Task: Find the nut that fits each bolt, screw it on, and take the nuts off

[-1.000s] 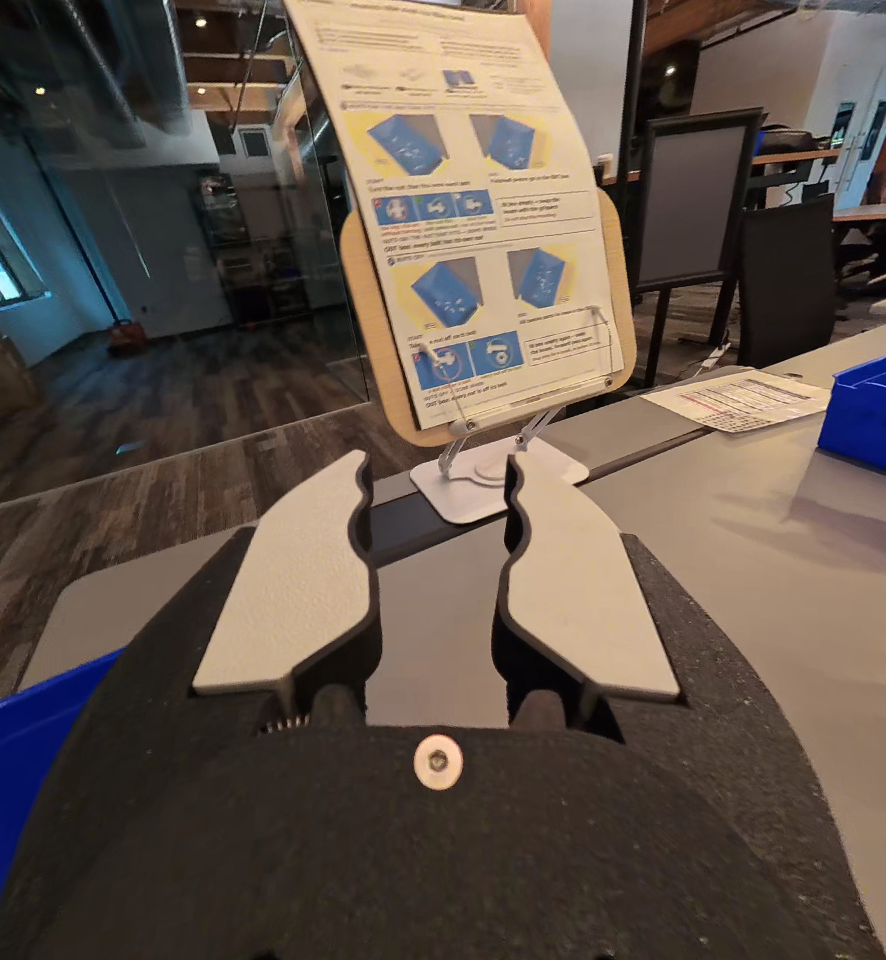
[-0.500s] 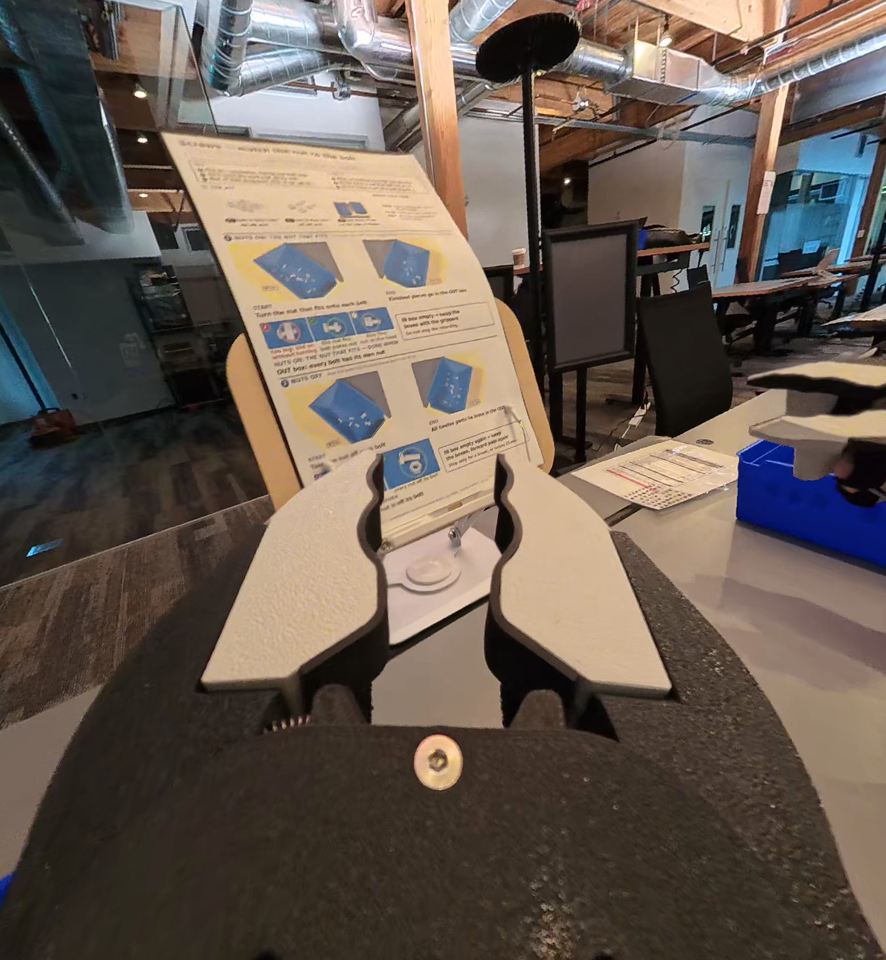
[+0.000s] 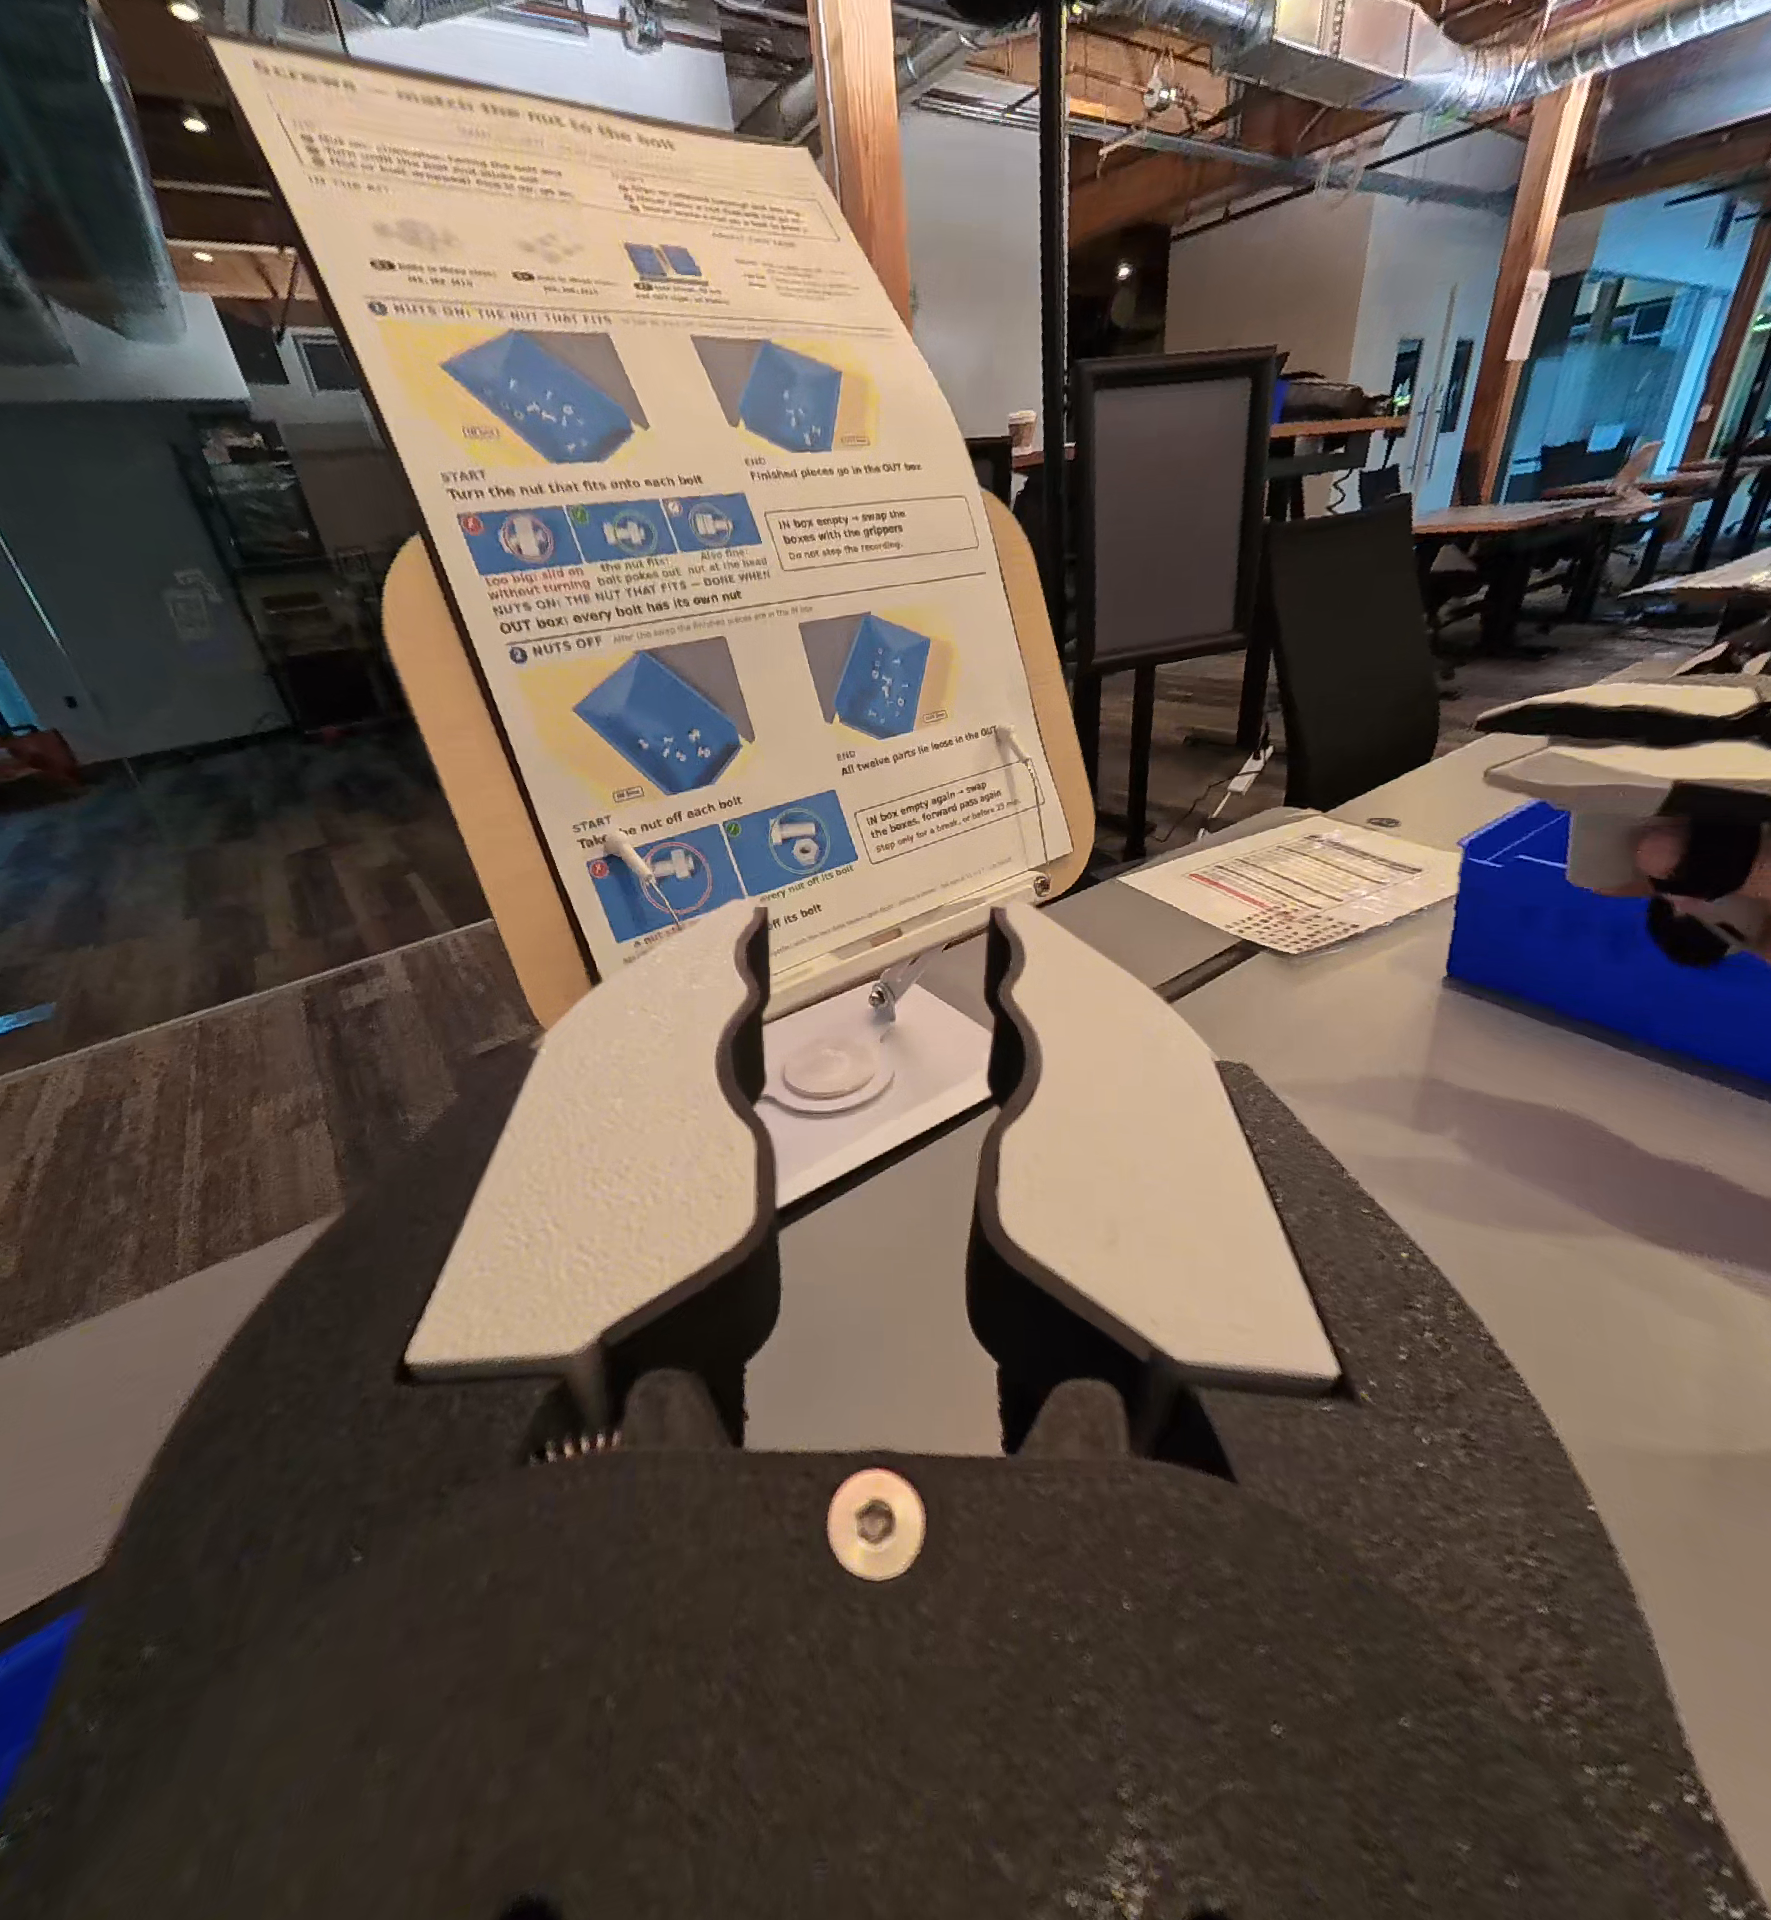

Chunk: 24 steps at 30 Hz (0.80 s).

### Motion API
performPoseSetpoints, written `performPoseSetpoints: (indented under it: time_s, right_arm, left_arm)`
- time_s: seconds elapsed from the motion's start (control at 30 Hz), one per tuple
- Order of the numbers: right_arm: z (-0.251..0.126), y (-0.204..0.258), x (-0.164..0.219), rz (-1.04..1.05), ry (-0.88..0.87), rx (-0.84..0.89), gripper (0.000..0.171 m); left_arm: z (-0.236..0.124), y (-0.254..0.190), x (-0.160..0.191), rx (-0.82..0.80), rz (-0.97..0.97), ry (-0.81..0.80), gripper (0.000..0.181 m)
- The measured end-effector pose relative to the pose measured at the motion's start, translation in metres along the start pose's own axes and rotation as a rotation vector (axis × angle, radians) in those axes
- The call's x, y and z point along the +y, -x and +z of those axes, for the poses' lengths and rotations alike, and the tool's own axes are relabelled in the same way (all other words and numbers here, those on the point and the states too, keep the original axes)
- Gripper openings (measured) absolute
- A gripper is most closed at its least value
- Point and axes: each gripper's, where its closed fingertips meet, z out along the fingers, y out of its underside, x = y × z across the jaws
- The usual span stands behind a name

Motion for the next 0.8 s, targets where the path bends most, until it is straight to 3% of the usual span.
performPoseSetpoints:
  time_s: [0.4, 0.57, 0.8]
  right_arm:
    - [0.001, -0.011, 0.008, 0.218, 0.046, 0.014, 0.04]
    - [-0.005, -0.014, 0.001, 0.161, 0.034, 0.026, 0.029]
    - [0.001, 0.001, 0.003, 0.137, 0.05, -0.051, 0.039]
  left_arm:
    - [0.007, -0.006, 0.007, 0.022, -0.053, -0.035, 0.038]
    - [0.006, -0.012, 0.0, 0.048, -0.092, -0.061, 0.033]
    - [-0.002, -0.015, 0.009, 0.05, -0.134, 0.009, 0.037]
